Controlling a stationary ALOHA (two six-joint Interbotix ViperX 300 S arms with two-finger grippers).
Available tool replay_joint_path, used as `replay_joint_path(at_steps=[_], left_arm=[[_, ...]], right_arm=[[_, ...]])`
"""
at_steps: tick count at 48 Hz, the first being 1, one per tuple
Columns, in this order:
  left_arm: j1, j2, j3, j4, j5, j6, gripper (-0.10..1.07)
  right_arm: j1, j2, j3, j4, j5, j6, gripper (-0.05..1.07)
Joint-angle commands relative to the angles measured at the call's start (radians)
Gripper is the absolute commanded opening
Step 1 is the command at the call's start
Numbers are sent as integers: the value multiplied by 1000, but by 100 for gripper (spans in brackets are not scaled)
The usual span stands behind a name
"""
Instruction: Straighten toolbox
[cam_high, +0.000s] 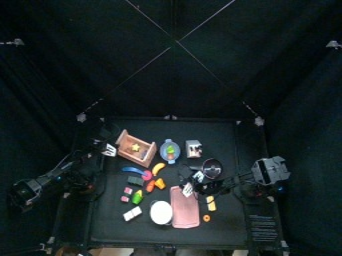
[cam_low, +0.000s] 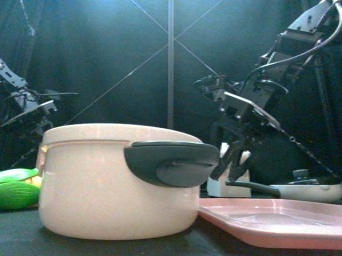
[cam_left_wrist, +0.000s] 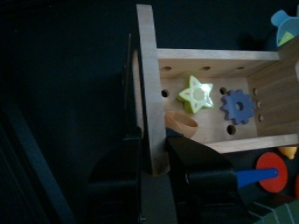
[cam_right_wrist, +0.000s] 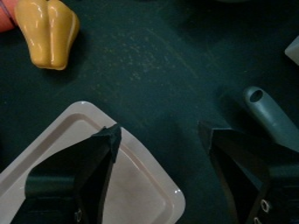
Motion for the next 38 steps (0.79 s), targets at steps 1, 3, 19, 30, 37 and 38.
replay_joint_path(at_steps=[1, 3, 19, 30, 37, 38], left_arm=[[-5, 2, -32, -17, 9, -14, 38], [-5, -2, -35, -21, 18, -15, 38], [15, -5, -74, -94, 64, -25, 38], [58, -3, -75, -26, 77, -123, 38], [57, -5, -83, 69, 112, -215, 38], [55, -5, -84, 97, 123, -241, 38]], right_arm=[[0, -18, -17, 0, -2, 2, 99], [0, -18, -17, 0, -2, 2, 99], [-8, -18, -12, -5, -2, 0, 99], [-6, -18, -11, -5, -2, 0, 99], [-8, -18, -11, -6, -2, 0, 99], [-6, -18, -11, -6, -2, 0, 99]])
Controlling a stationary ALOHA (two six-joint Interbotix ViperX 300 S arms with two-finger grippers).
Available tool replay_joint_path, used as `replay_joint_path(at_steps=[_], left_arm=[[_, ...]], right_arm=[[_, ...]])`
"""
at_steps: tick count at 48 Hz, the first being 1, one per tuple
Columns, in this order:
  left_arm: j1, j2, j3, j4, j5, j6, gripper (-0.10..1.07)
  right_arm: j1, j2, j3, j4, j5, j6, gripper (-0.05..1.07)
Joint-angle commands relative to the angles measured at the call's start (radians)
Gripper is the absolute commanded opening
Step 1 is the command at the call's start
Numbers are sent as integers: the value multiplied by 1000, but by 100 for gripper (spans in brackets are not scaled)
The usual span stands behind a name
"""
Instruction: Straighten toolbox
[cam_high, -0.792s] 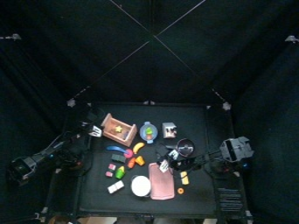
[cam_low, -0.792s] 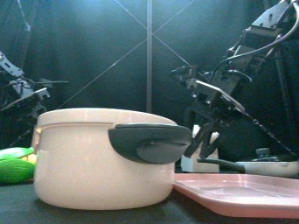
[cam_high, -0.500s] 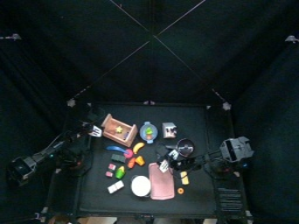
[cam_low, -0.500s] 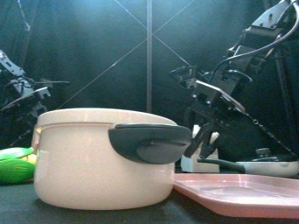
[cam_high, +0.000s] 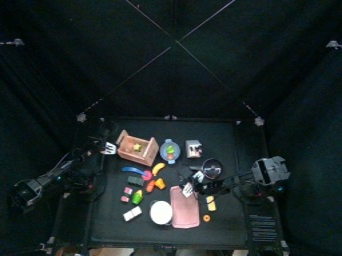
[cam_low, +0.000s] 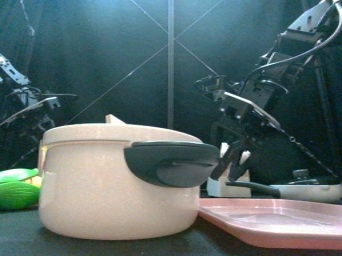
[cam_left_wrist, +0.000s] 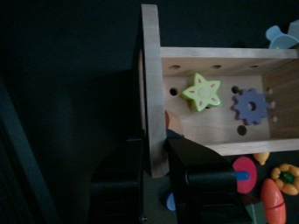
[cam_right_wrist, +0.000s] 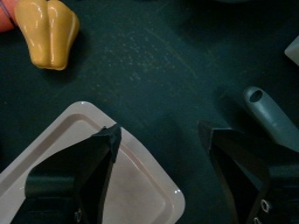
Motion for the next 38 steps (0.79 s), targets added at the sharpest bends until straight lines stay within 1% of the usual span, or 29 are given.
replay_joint_path(at_steps=[1, 5, 10, 13, 17, 20, 26, 31, 38], left_arm=[[5, 0, -41, 78, 21, -80, 38], [-11, 0, -57, 152, 43, -147, 38], [-52, 0, -92, 252, 69, -235, 38], [-80, 0, -118, 298, 86, -298, 38], [-117, 2, -135, 333, 91, -371, 38], [-161, 0, -138, 353, 98, -425, 38], [-215, 6, -137, 407, 120, -526, 38], [-239, 23, -137, 494, 163, -630, 38], [-267, 26, -140, 647, 229, -779, 38]], right_arm=[[-5, -18, -11, -5, 0, 0, 99], [-6, -18, -11, -5, 0, 0, 99], [-5, -17, -11, -5, 0, 0, 99], [-5, -15, -14, -5, 0, 0, 99], [-5, -12, -14, -6, 0, 0, 99], [-6, -11, -12, -6, 0, 0, 99], [-5, -8, -14, -6, 0, 0, 99], [-5, -8, -14, -6, 0, 0, 99], [-3, -8, -12, -5, 0, 0, 99]])
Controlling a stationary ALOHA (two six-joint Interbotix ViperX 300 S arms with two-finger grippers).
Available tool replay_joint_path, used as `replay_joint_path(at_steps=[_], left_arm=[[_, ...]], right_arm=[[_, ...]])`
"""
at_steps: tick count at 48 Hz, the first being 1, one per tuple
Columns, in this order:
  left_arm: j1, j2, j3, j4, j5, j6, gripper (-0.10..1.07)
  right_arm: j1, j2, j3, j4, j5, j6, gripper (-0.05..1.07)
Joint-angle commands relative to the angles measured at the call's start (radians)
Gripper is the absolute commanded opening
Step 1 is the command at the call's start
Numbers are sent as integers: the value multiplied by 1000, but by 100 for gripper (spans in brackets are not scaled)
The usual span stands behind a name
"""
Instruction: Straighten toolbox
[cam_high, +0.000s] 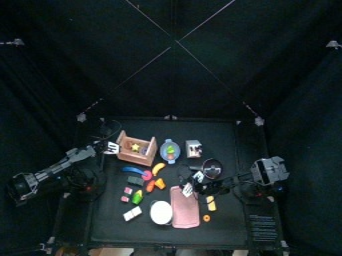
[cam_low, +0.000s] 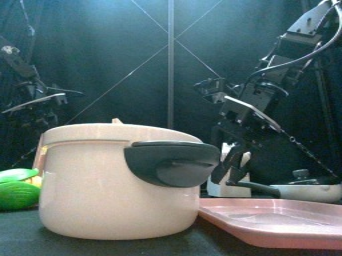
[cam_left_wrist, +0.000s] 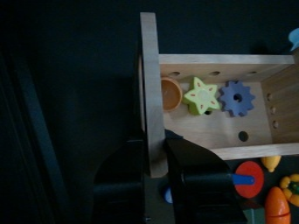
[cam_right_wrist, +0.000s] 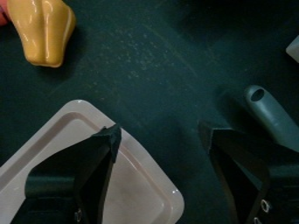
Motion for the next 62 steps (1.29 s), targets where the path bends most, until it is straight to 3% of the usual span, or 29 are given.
replay_joint_path(at_steps=[1, 12, 24, 43, 62], left_arm=[[-12, 2, -35, 103, 31, -97, 38], [-110, 2, -35, 253, 55, -307, 38], [-241, 20, -28, 273, 67, -437, 39], [-272, 74, -17, 407, 118, -640, 39], [-405, 133, -28, 440, 184, -759, 39]], right_arm=[[-2, -20, -11, -3, 0, 0, 99], [-2, -20, -11, -2, 2, 0, 99], [-2, -15, -14, -3, 0, 0, 99], [3, -11, -11, 2, 0, 3, 99], [3, -9, -12, 2, 0, 2, 99]])
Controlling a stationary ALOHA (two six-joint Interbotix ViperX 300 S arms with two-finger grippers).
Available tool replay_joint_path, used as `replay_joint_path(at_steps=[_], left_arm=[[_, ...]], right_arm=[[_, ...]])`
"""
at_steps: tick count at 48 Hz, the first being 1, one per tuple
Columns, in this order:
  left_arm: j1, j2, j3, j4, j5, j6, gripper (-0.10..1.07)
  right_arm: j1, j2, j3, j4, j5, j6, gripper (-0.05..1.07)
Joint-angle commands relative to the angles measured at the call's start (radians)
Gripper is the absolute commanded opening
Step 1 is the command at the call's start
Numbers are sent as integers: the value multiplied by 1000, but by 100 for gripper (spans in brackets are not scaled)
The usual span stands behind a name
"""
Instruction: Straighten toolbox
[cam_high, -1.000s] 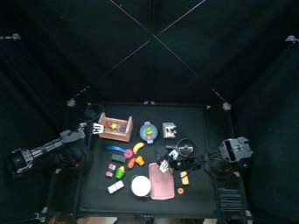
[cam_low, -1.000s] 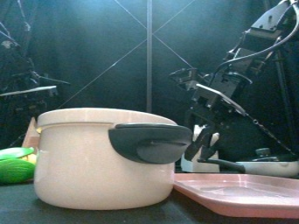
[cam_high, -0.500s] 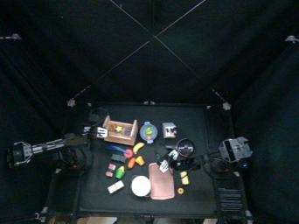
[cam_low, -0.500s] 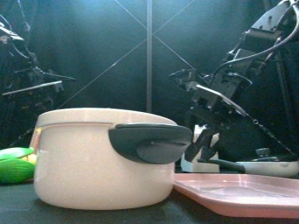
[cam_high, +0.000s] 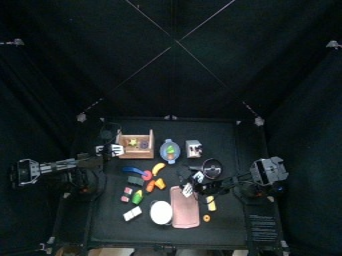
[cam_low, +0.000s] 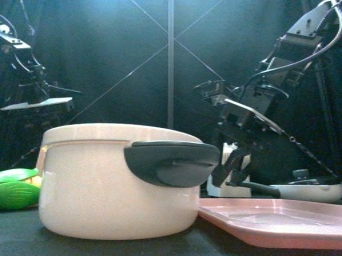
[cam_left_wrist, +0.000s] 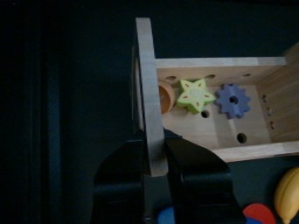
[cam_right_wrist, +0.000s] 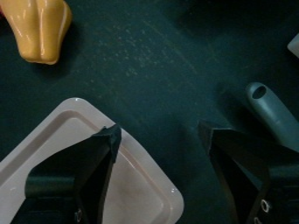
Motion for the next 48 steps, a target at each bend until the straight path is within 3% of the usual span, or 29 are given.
replay_joint_path(at_steps=[1, 10, 29, 48], left_arm=[[-18, 17, -29, 8, 5, -31, 39], [-38, 34, -29, 2, 9, -63, 45], [-61, 32, -28, 2, 11, -74, 73], [-67, -57, -21, 40, 26, -66, 76]], right_arm=[[0, -20, -12, -2, 0, 2, 99], [0, -20, -9, -2, 0, 2, 99], [0, -20, -9, -2, 0, 2, 99], [0, -18, -12, -2, 0, 2, 99]])
